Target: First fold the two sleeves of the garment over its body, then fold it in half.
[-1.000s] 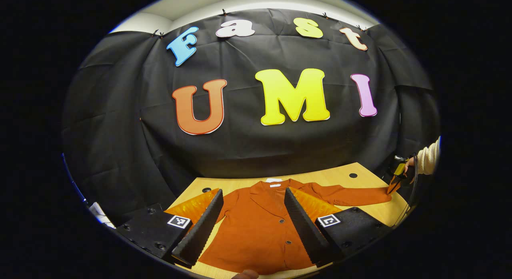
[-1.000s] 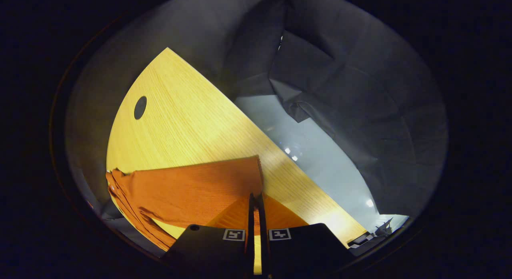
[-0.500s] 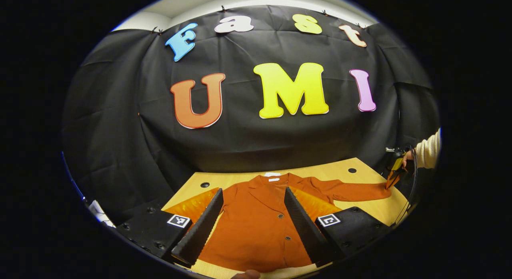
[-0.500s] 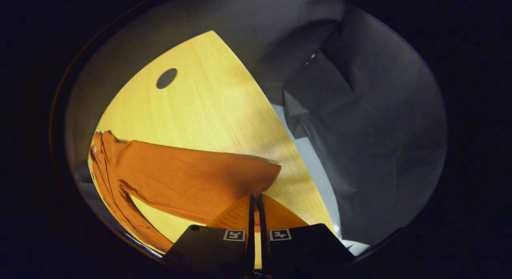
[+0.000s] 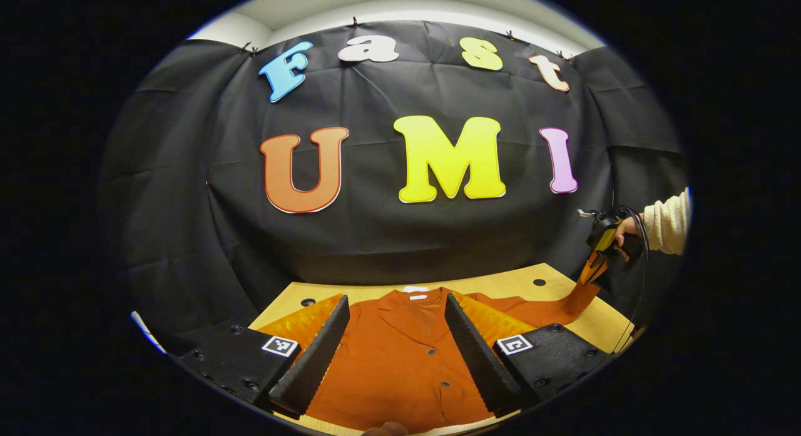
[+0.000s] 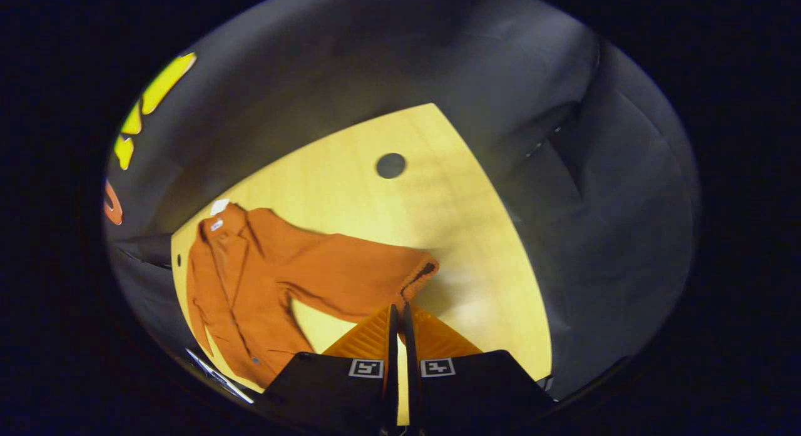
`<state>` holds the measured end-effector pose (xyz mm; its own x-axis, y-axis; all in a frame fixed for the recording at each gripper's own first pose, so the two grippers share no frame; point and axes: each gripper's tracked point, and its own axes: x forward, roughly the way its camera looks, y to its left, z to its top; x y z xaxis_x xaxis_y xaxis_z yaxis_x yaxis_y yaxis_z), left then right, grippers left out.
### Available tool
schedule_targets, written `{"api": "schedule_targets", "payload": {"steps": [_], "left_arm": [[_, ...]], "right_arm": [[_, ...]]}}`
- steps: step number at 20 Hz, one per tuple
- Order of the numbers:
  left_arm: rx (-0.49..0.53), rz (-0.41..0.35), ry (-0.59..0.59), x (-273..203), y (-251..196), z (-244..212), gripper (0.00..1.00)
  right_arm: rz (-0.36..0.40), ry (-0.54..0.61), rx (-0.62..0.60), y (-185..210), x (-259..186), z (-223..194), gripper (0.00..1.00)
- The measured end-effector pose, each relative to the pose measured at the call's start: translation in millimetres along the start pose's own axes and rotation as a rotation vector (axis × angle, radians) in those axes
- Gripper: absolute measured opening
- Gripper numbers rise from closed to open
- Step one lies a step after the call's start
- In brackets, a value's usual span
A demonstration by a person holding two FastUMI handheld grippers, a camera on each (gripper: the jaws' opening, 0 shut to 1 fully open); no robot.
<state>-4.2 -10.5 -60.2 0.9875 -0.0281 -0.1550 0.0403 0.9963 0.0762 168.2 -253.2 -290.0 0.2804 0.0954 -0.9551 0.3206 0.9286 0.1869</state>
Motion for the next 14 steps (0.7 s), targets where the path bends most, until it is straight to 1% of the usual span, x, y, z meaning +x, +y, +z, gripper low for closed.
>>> {"api": "schedule_targets", "payload": {"steps": [2,4,7,10,14], "left_arm": [[0.016,-0.005,-0.006,-3.0,13.0,-2.6,0.99],[0.039,0.008,-0.024,-7.8,34.9,-4.0,0.99],[0.074,0.024,-0.041,-15.6,65.0,-6.7,0.99],[0.118,0.047,-0.041,-21.3,95.5,-17.5,0.99],[0.071,0.060,0.026,-26.9,128.3,-45.4,0.99]], "right_arm": [[0.044,-0.008,-0.039,50.5,-9.4,-5.4,0.07],[0.104,-0.015,-0.082,108.8,-17.6,-16.6,0.05],[0.140,-0.012,-0.170,190.5,-16.4,-28.4,0.07],[0.189,0.011,-0.220,264.3,-13.0,-39.1,0.07],[0.245,0.032,-0.337,364.5,12.0,-73.1,0.07]]}}
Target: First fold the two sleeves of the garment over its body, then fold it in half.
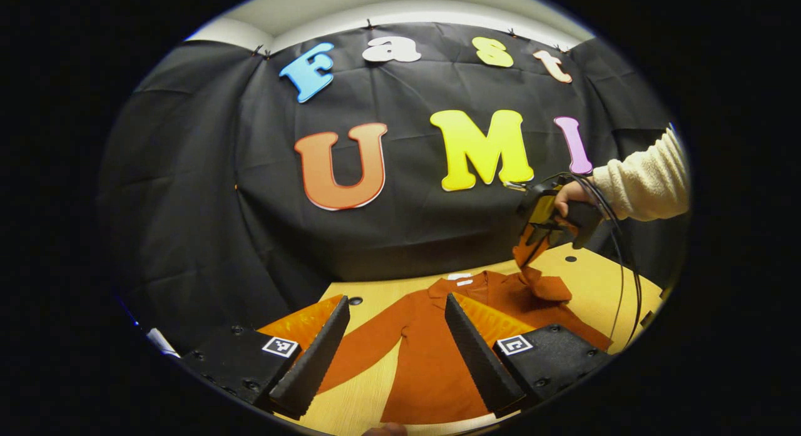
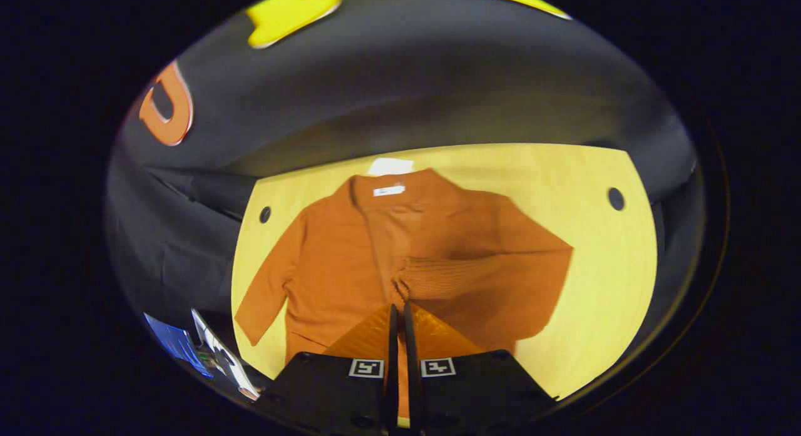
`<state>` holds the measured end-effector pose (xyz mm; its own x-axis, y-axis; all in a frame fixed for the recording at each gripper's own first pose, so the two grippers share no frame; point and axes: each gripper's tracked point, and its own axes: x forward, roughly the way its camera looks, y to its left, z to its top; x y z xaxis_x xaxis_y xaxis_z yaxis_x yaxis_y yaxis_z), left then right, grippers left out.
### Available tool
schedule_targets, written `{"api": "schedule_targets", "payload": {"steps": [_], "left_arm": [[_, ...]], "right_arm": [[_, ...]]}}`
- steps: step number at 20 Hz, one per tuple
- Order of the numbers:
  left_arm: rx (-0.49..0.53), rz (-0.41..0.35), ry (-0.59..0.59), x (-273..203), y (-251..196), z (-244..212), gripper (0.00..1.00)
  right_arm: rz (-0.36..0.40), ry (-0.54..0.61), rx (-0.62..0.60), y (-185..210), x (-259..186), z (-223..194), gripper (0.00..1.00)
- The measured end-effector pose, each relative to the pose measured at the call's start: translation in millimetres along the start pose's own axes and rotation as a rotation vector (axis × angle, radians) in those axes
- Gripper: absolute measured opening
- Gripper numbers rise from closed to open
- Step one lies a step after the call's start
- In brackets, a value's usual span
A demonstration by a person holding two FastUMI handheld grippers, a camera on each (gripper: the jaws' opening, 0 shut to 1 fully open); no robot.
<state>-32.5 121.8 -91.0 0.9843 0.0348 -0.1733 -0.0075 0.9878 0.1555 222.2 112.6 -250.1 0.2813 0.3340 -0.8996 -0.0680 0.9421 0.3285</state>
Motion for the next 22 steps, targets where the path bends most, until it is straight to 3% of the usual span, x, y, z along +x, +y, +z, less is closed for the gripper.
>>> {"api": "schedule_targets", "payload": {"steps": [3,8,16,20,22], "left_arm": [[0.003,0.024,0.047,-3.7,25.3,-20.7,0.99],[-0.030,0.065,0.089,-5.6,62.5,-37.1,0.99],[-0.108,0.149,0.166,-13.8,102.5,-73.4,0.99],[-0.155,0.191,0.192,-16.5,116.0,-85.4,0.99],[-0.175,0.195,0.204,-16.8,112.6,-90.3,0.99]], "right_arm": [[0.023,0.020,-0.078,63.9,42.3,-1.6,0.07],[0.099,0.008,-0.077,144.5,96.7,-1.1,0.07],[0.017,-0.060,-0.055,161.3,163.3,12.0,0.07],[0.057,0.014,-0.093,176.7,173.0,-14.1,0.07],[0.055,-0.008,-0.147,186.8,174.8,-14.0,0.07]]}}
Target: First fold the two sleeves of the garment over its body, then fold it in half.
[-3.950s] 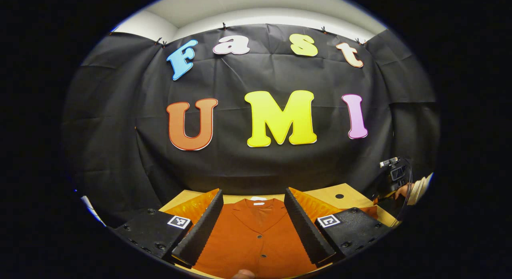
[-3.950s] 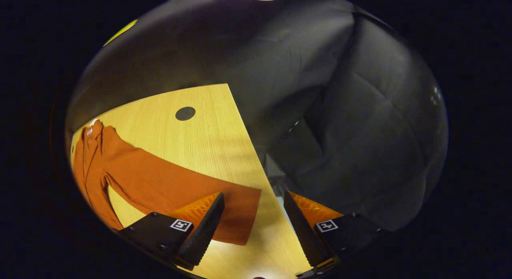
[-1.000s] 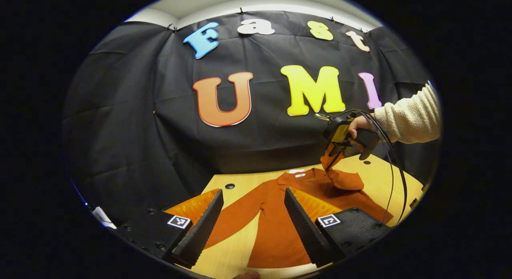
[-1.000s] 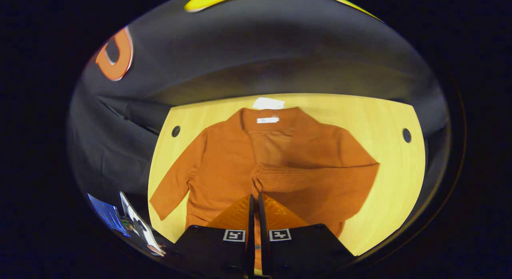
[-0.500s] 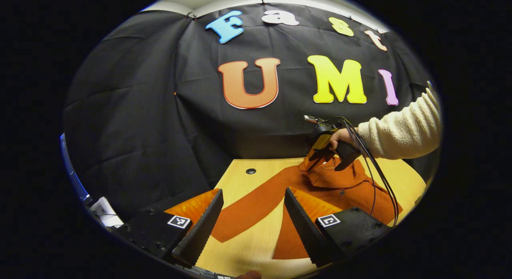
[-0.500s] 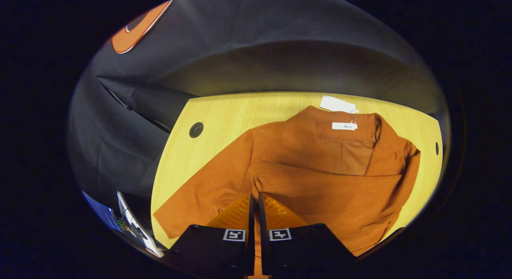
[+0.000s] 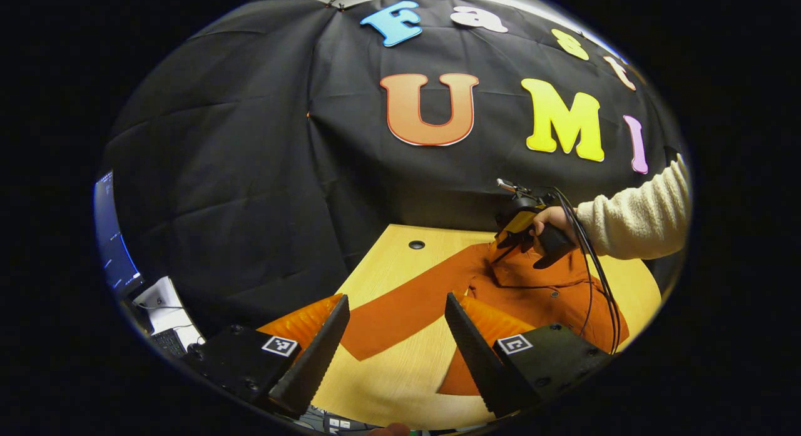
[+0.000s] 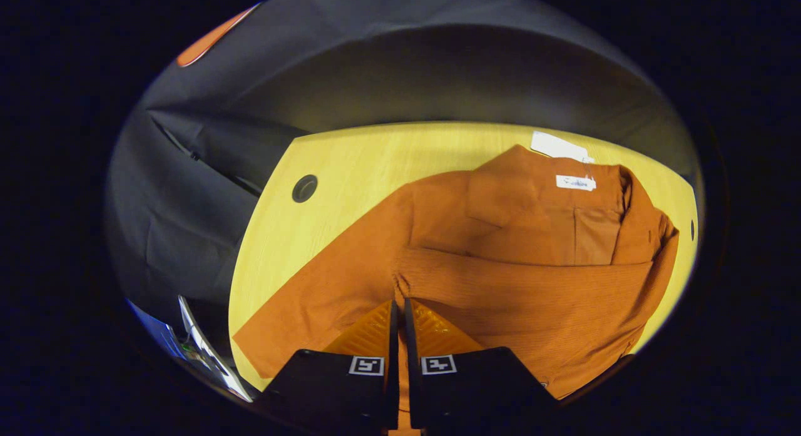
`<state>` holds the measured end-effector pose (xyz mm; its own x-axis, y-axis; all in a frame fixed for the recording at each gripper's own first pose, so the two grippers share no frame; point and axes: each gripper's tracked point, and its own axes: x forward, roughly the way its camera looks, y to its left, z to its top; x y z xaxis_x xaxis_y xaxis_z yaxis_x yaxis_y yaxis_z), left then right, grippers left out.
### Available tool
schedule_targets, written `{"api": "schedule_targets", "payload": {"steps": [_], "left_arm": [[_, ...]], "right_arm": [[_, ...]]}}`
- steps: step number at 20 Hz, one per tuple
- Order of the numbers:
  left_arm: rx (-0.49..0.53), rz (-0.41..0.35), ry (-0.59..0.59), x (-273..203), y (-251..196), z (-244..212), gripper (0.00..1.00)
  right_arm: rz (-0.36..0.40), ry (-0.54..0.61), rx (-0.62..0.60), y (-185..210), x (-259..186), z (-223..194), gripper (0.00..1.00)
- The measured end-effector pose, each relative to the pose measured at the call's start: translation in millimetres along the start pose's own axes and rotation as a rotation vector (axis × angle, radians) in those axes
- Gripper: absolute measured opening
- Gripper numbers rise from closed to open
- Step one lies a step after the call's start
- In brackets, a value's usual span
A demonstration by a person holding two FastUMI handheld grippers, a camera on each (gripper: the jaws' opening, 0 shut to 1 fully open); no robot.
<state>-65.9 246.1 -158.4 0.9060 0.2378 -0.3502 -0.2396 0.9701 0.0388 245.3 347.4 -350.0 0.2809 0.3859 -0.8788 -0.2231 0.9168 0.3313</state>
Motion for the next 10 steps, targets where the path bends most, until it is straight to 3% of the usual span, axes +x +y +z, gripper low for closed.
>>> {"api": "schedule_targets", "payload": {"steps": [1,3,5,7,8,10], "left_arm": [[-0.003,-0.002,0.004,-1.4,-0.9,-2.6,0.99],[0.001,0.003,0.003,-5.9,-0.5,-8.8,0.99],[0.001,0.016,0.007,-5.4,3.9,-13.3,0.99],[-0.009,0.031,0.010,-1.1,8.9,-14.3,0.99],[-0.018,0.036,0.009,0.9,11.7,-13.5,0.99],[-0.037,0.059,0.009,9.8,19.1,-13.5,0.99]], "right_arm": [[0.006,-0.018,-0.013,6.0,0.4,4.6,0.07],[0.088,-0.039,0.005,31.0,-3.9,10.4,0.05],[0.086,-0.054,-0.032,37.6,-7.4,9.3,0.41],[0.089,-0.064,-0.068,40.7,-17.7,4.9,0.41],[0.114,-0.068,-0.077,44.4,-33.1,4.7,0.53],[0.146,-0.092,-0.081,41.1,-55.3,3.4,0.57]]}}
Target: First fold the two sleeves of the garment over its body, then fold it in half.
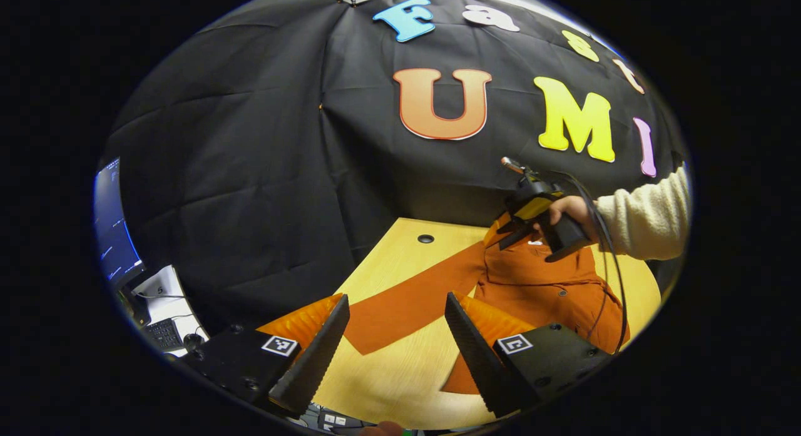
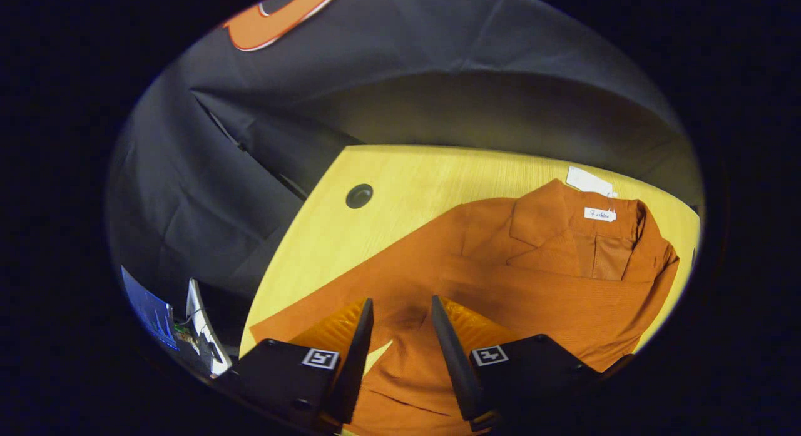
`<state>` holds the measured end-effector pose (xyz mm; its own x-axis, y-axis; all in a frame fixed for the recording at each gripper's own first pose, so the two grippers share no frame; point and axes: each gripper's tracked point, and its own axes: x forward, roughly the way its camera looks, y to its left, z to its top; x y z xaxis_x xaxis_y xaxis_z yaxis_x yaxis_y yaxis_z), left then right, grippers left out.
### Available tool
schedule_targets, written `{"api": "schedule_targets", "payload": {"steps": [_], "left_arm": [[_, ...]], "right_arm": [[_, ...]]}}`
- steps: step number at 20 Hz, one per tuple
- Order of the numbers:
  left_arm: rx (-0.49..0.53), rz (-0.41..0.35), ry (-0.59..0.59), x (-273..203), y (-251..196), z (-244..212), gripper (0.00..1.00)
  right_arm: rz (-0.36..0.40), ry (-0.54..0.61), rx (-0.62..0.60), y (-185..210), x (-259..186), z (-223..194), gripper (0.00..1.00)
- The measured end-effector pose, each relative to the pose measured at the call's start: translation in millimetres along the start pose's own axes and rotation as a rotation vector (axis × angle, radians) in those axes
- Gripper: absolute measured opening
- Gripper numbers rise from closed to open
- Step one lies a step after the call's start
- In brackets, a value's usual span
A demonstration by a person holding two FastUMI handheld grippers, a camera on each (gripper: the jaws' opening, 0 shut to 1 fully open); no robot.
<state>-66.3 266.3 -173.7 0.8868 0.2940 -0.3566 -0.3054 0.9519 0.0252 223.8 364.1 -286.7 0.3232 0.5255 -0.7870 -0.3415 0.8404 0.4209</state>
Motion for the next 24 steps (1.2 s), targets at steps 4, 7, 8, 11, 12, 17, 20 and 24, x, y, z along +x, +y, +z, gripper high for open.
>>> {"api": "schedule_targets", "payload": {"steps": [4,7,8,11,12,17,20,24], "left_arm": [[-0.061,0.076,0.042,38.7,21.3,-10.1,0.99],[-0.160,0.175,0.180,73.3,48.8,-41.2,0.99],[-0.203,0.188,0.214,86.9,55.0,-48.7,1.00],[-0.281,0.236,0.350,117.6,75.9,-85.3,1.00],[-0.298,0.244,0.404,127.7,77.8,-94.9,1.00],[-0.441,0.235,0.677,146.5,73.8,-139.6,1.00],[-0.566,0.280,0.782,149.7,75.4,-150.7,1.00],[-0.558,0.293,0.929,144.2,76.0,-161.0,0.99]], "right_arm": [[-0.034,-0.074,-0.022,-28.1,-67.8,-2.7,0.95],[-0.059,-0.146,-0.017,-51.1,-119.7,-14.3,0.98],[-0.072,-0.161,-0.030,-60.8,-134.9,-21.4,0.98],[-0.105,-0.204,-0.073,-83.0,-177.3,-50.5,0.98],[-0.108,-0.216,-0.080,-88.0,-189.0,-62.4,0.98],[-0.151,-0.278,-0.113,-109.9,-235.4,-119.5,0.98],[-0.171,-0.285,-0.132,-118.2,-251.6,-150.8,0.94],[-0.214,-0.324,-0.100,-136.4,-282.3,-170.1,0.98]]}}
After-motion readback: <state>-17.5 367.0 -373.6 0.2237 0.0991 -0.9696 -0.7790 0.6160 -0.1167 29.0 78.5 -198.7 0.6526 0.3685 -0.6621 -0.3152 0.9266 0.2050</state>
